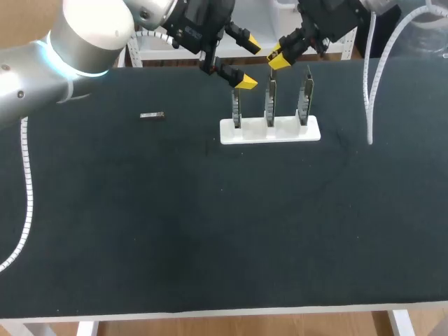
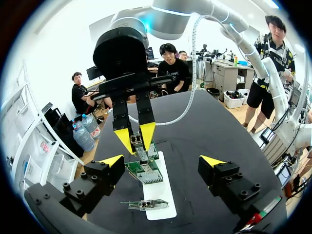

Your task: Pick up the optical module with the left hand, and insert it into the network port with the right hand.

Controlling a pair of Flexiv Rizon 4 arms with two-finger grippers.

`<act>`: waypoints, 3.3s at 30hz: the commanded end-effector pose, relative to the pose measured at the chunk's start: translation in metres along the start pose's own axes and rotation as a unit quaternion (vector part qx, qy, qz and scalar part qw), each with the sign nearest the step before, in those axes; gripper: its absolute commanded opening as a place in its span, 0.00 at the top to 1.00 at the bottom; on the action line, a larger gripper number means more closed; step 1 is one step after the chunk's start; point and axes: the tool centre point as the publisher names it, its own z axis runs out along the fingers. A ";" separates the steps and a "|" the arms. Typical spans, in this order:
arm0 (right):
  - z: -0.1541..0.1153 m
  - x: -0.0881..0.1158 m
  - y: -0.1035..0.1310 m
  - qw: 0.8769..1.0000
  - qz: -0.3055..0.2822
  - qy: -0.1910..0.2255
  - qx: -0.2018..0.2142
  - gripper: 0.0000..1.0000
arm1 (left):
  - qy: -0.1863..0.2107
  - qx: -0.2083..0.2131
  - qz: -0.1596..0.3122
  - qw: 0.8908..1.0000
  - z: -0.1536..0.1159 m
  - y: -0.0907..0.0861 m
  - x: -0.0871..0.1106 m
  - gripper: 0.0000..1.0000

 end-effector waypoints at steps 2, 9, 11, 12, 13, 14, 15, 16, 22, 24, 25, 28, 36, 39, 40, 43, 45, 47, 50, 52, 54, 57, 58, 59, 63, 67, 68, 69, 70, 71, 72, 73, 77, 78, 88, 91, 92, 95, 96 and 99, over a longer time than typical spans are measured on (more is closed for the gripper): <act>0.004 0.003 -0.003 1.000 0.004 -0.001 -0.002 1.00 | 0.001 0.000 0.001 1.000 0.000 0.000 0.000 0.00; 0.006 0.005 -0.003 1.000 0.007 -0.002 -0.004 1.00 | 0.001 0.000 0.001 1.000 0.000 0.000 0.000 0.00; 0.005 0.005 -0.003 1.000 0.008 -0.002 -0.003 1.00 | 0.001 0.000 0.001 1.000 0.000 0.000 0.000 0.00; 0.004 0.005 -0.003 1.000 0.007 -0.003 -0.002 1.00 | 0.001 0.000 0.001 1.000 0.000 0.000 0.000 0.00; 0.004 0.005 -0.004 1.000 0.006 -0.003 -0.002 1.00 | 0.001 0.000 0.001 1.000 0.000 0.000 0.000 0.00; 0.003 0.005 -0.004 1.000 0.006 -0.002 -0.002 1.00 | 0.001 0.000 0.001 1.000 0.000 0.000 0.000 0.00; 0.002 0.005 -0.004 1.000 0.005 -0.003 -0.001 1.00 | 0.001 0.000 0.001 1.000 0.000 0.000 0.000 0.00; 0.001 0.004 -0.004 1.000 0.003 -0.002 0.000 1.00 | 0.001 0.000 0.001 1.000 0.000 0.000 0.000 0.00; 0.001 0.008 -0.007 1.000 0.007 -0.001 0.000 1.00 | 0.001 0.000 0.001 1.000 0.000 0.000 0.000 0.00; 0.003 0.009 -0.009 1.000 0.008 -0.001 -0.002 1.00 | 0.001 0.000 0.001 1.000 0.000 0.000 0.000 0.00; 0.004 0.009 -0.009 1.000 0.009 0.000 -0.004 1.00 | 0.001 0.000 0.001 1.000 0.000 0.000 0.000 0.00; 0.007 0.007 -0.010 1.000 0.008 0.000 -0.009 1.00 | 0.001 0.000 0.001 1.000 0.000 0.000 0.000 0.00; 0.004 0.001 -0.012 1.000 -0.001 0.003 -0.004 1.00 | 0.001 0.000 0.001 1.000 0.000 0.000 0.000 0.00; 0.004 0.004 -0.013 1.000 0.003 0.004 -0.004 1.00 | 0.001 0.000 0.001 1.000 0.000 0.000 0.000 0.00; 0.005 0.005 -0.013 1.000 0.006 0.003 -0.005 1.00 | 0.001 0.000 0.001 1.000 0.000 0.000 0.000 0.00; 0.006 0.007 -0.013 1.000 0.006 0.003 -0.008 1.00 | 0.001 0.000 0.001 1.000 0.000 0.000 0.000 0.00; 0.007 0.008 -0.013 1.000 0.007 0.002 -0.009 1.00 | 0.001 0.000 0.001 1.000 0.000 0.000 0.000 0.00; 0.007 0.009 -0.013 1.000 0.008 0.001 -0.010 1.00 | 0.001 0.000 0.001 1.000 0.000 0.000 0.000 0.00; 0.008 0.010 -0.014 1.000 0.008 0.001 -0.011 1.00 | 0.001 0.000 0.001 1.000 0.000 0.000 0.000 0.00; 0.008 0.009 -0.013 1.000 0.007 -0.001 -0.012 1.00 | 0.001 0.000 0.001 1.000 0.000 0.000 0.000 0.00; 0.007 0.007 -0.012 1.000 0.004 0.000 -0.011 1.00 | 0.001 0.000 0.001 1.000 0.000 0.000 0.000 0.00; 0.005 0.005 -0.011 1.000 0.000 0.001 -0.009 1.00 | 0.001 0.000 0.001 1.000 0.000 0.000 0.000 0.00; 0.005 0.005 -0.011 1.000 0.000 0.001 -0.009 1.00 | 0.001 0.000 0.001 1.000 0.000 0.000 0.000 0.00; 0.005 0.005 -0.011 1.000 0.000 0.001 -0.009 1.00 | 0.001 0.000 0.001 1.000 0.000 0.000 0.000 0.00; 0.005 0.005 -0.008 1.000 0.000 -0.001 -0.011 1.00 | 0.001 0.000 0.001 1.000 0.000 0.000 0.000 0.00; 0.004 0.003 -0.006 1.000 -0.003 -0.002 -0.011 1.00 | 0.001 0.000 0.001 1.000 0.000 0.000 0.000 0.00; 0.003 0.002 -0.006 1.000 -0.003 -0.003 -0.011 1.00 | 0.001 0.000 0.001 1.000 0.000 0.000 0.000 0.00; 0.002 0.002 -0.005 1.000 -0.003 -0.003 -0.009 1.00 | 0.001 0.000 0.001 1.000 0.000 0.000 0.000 0.00; 0.001 0.002 -0.005 1.000 -0.003 -0.003 -0.008 1.00 | 0.001 0.000 0.001 1.000 0.000 0.000 0.000 0.00; 0.000 0.002 -0.004 1.000 -0.003 -0.003 -0.007 1.00 | 0.001 0.000 0.001 1.000 0.000 0.000 0.000 0.00; -0.001 0.002 -0.003 1.000 -0.004 -0.003 -0.007 1.00 | 0.001 0.000 0.001 1.000 0.000 0.000 0.000 0.00; -0.001 0.002 -0.003 1.000 -0.004 -0.003 -0.006 1.00 | 0.001 0.000 0.001 1.000 0.000 0.000 0.000 0.00; 0.000 0.005 -0.003 1.000 -0.002 -0.003 -0.008 1.00 | 0.001 0.000 0.001 1.000 0.000 0.000 0.000 0.00; 0.001 0.005 -0.002 1.000 -0.002 -0.003 -0.009 1.00 | 0.001 0.000 0.001 1.000 0.000 0.000 0.000 0.00; 0.003 0.005 -0.003 1.000 -0.003 -0.003 -0.012 1.00 | 0.001 0.000 0.001 1.000 0.000 0.000 0.000 0.00; 0.004 0.005 -0.004 1.000 -0.003 -0.003 -0.012 1.00 | 0.001 0.000 0.001 1.000 0.000 0.000 0.000 0.00; 0.004 0.004 -0.004 1.000 -0.003 -0.003 -0.012 1.00 | 0.001 0.000 0.001 1.000 0.000 0.000 0.000 0.00; 0.006 0.003 -0.005 1.000 -0.003 -0.002 -0.013 1.00 | 0.001 0.000 0.001 1.000 0.000 0.000 0.000 0.00; 0.006 0.003 -0.006 1.000 -0.002 -0.002 -0.013 1.00 | 0.001 0.000 0.001 1.000 0.000 0.000 0.000 0.00; 0.006 0.004 -0.006 1.000 -0.001 -0.002 -0.013 1.00 | 0.001 0.000 0.001 1.000 0.000 0.000 0.000 0.00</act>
